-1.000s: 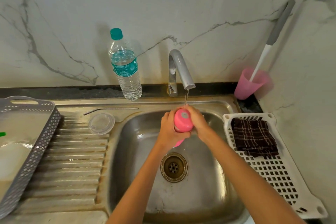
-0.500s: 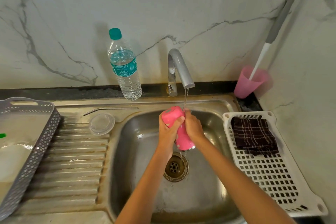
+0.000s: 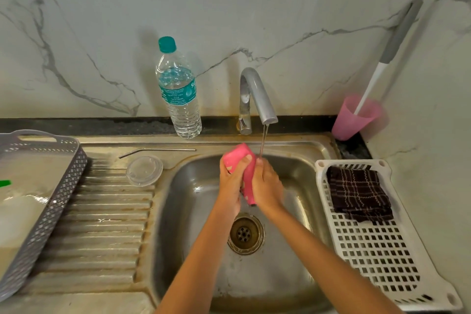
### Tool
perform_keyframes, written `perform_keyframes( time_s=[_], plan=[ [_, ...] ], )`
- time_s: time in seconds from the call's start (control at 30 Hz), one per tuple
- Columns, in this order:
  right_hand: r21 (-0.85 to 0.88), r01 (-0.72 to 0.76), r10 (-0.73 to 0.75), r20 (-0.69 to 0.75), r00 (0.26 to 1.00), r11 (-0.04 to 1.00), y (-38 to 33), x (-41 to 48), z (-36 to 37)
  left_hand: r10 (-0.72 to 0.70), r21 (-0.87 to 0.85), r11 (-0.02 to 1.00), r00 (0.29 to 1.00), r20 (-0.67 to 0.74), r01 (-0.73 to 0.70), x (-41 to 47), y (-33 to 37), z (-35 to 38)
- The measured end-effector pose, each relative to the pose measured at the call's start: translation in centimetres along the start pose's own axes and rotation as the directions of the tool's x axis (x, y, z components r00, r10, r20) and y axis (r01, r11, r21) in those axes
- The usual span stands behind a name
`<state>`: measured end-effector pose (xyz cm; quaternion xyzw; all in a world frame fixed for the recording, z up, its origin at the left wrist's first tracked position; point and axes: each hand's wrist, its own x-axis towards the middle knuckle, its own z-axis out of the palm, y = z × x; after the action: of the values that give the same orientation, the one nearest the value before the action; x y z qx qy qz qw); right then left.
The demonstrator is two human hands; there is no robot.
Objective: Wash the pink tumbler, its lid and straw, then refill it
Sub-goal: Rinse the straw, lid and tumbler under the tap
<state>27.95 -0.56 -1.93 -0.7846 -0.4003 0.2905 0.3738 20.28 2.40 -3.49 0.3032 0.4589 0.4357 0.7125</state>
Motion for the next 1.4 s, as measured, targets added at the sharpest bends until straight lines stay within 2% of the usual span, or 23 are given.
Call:
perform_keyframes(
  time_s=[0.07, 0.13, 0.17, 0.23, 0.3, 0.4, 0.5, 0.57, 0.63, 0.67, 0.7, 0.77, 0.83, 0.87, 0.93, 1.0, 1.07, 1.1, 1.17, 1.23, 1.27, 1.33, 1.4],
  plan=[
    [0.037, -0.141, 0.137, 0.096, 0.986, 0.989, 0.8, 1.0, 0.0, -0.020, 0.019, 1.000, 0.999, 0.048, 0.019, -0.4, -0.4, -0.6],
    [0.129, -0.400, 0.348, 0.302, 0.888, 0.907, 1.4, 2.6, -0.6, -0.065, 0.043, 0.997, 0.995, 0.079, 0.062, -0.7, -0.8, -0.9],
    [0.160, -0.453, 0.375, 0.362, 0.854, 0.877, 1.6, 3.1, -0.7, -0.086, 0.029, 0.996, 0.993, 0.077, 0.084, -0.6, -1.1, -1.0],
    [0.100, -0.397, 0.349, 0.316, 0.882, 0.912, 1.3, 3.1, -0.6, -0.116, -0.007, 0.993, 0.992, 0.052, 0.117, -0.3, -1.2, -0.8],
    [-0.040, -0.252, 0.254, 0.108, 0.961, 0.967, 0.8, 2.0, -0.2, -0.097, 0.015, 0.995, 0.995, -0.020, 0.097, -0.1, -1.4, 0.1],
    [-0.167, 0.029, -0.050, -0.126, 0.991, 0.985, 0.4, -0.5, 0.3, 0.013, 0.139, 0.990, 0.986, -0.169, 0.011, 0.2, -1.5, 1.1],
    [-0.121, 0.110, -0.120, -0.085, 0.989, 0.987, 0.0, -1.3, 0.6, -0.010, 0.116, 0.993, 0.982, -0.190, 0.032, 0.6, -1.3, 0.9],
    [-0.038, -0.096, 0.098, 0.056, 0.994, 0.995, -0.4, 0.5, 0.1, -0.081, 0.059, 0.994, 0.990, -0.114, 0.089, 0.5, -1.1, 0.5],
    [0.109, -0.365, 0.344, 0.174, 0.923, 0.925, -0.6, 2.8, -0.5, -0.163, -0.015, 0.987, 0.986, -0.039, 0.162, 0.3, -1.2, 0.4],
    [0.119, -0.412, 0.386, 0.194, 0.902, 0.903, -0.7, 3.3, -0.6, -0.173, -0.030, 0.985, 0.985, -0.029, 0.172, 0.4, -1.4, 0.4],
    [0.071, -0.372, 0.355, 0.176, 0.918, 0.925, -1.0, 2.8, -0.4, -0.158, -0.041, 0.987, 0.987, -0.041, 0.157, 0.3, -1.4, 0.5],
    [-0.165, -0.043, 0.047, 0.018, 0.999, 0.985, -0.9, 0.6, 0.8, -0.117, -0.092, 0.990, 0.989, -0.094, 0.108, 0.6, -1.4, 0.5],
    [-0.352, 0.258, -0.287, -0.031, 0.958, 0.900, -0.7, -2.1, 1.4, -0.088, -0.125, 0.989, 0.990, -0.108, 0.075, 0.8, -1.4, 0.1],
    [-0.334, 0.275, -0.286, 0.017, 0.958, 0.901, -0.6, -2.1, 1.1, -0.098, -0.121, 0.989, 0.991, -0.090, 0.086, 0.7, -1.5, -0.1],
    [-0.149, 0.042, -0.016, 0.170, 0.985, 0.988, -0.7, 0.0, 0.3, -0.188, -0.111, 0.977, 0.981, -0.035, 0.184, 0.5, -2.0, -0.5],
    [0.069, -0.306, 0.267, 0.338, 0.902, 0.949, -0.9, 2.6, -0.7, -0.267, -0.065, 0.962, 0.964, -0.005, 0.266, 0.1, -2.3, -0.5],
    [0.113, -0.397, 0.333, 0.369, 0.868, 0.911, -1.2, 3.5, -1.0, -0.280, -0.052, 0.959, 0.960, -0.008, 0.279, 0.2, -2.4, -0.4],
    [0.056, -0.303, 0.267, 0.343, 0.901, 0.951, -1.2, 3.0, -0.8, -0.272, -0.059, 0.961, 0.962, -0.031, 0.270, 0.3, -2.5, -0.4],
    [-0.133, 0.041, -0.001, 0.287, 0.958, 0.990, -0.6, 1.1, -0.1, -0.279, -0.067, 0.959, 0.959, -0.052, 0.276, 0.8, -2.7, -0.6],
    [-0.215, 0.275, -0.208, 0.287, 0.935, 0.937, 0.1, -1.0, 0.0, -0.286, -0.083, 0.955, 0.958, -0.028, 0.283, 1.2, -2.6, -1.3],
    [-0.163, 0.249, -0.191, 0.308, 0.932, 0.955, 0.4, -0.8, -0.3, -0.296, -0.090, 0.951, 0.955, 0.003, 0.295, 0.8, -2.2, -1.3],
    [0.027, -0.033, 0.021, 0.363, 0.932, 0.999, 0.1, 0.7, -1.0, -0.333, -0.069, 0.938, 0.939, 0.089, 0.339, -0.1, -1.7, -1.0],
    [0.191, -0.283, 0.195, 0.379, 0.905, 0.940, 0.0, 3.0, -1.8, -0.371, -0.034, 0.925, 0.921, 0.120, 0.377, -0.4, -2.1, -0.6]
  ],
)
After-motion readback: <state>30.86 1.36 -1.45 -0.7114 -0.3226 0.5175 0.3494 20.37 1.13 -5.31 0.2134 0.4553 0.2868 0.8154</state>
